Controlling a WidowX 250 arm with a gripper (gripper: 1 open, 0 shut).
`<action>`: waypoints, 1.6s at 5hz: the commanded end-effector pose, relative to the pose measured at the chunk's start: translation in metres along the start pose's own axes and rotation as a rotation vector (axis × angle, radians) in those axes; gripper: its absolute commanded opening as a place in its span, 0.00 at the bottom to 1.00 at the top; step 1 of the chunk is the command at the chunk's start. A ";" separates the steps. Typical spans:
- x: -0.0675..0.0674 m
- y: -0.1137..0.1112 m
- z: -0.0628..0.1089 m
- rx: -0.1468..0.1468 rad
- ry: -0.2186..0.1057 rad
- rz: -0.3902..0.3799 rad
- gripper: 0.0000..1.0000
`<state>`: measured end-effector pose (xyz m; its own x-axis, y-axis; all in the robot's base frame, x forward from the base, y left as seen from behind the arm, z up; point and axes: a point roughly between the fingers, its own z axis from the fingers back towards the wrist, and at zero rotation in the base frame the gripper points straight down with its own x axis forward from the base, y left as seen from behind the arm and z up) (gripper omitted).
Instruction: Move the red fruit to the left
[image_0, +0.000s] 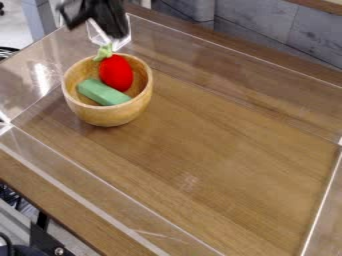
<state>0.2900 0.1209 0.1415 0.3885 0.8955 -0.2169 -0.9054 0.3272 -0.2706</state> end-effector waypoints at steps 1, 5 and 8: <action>0.025 -0.002 0.011 -0.032 -0.043 0.011 1.00; 0.074 0.000 -0.009 -0.026 -0.052 0.094 0.00; 0.085 -0.019 -0.012 -0.022 -0.037 0.087 0.00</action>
<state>0.3364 0.1853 0.0967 0.2807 0.9246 -0.2576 -0.9464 0.2220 -0.2345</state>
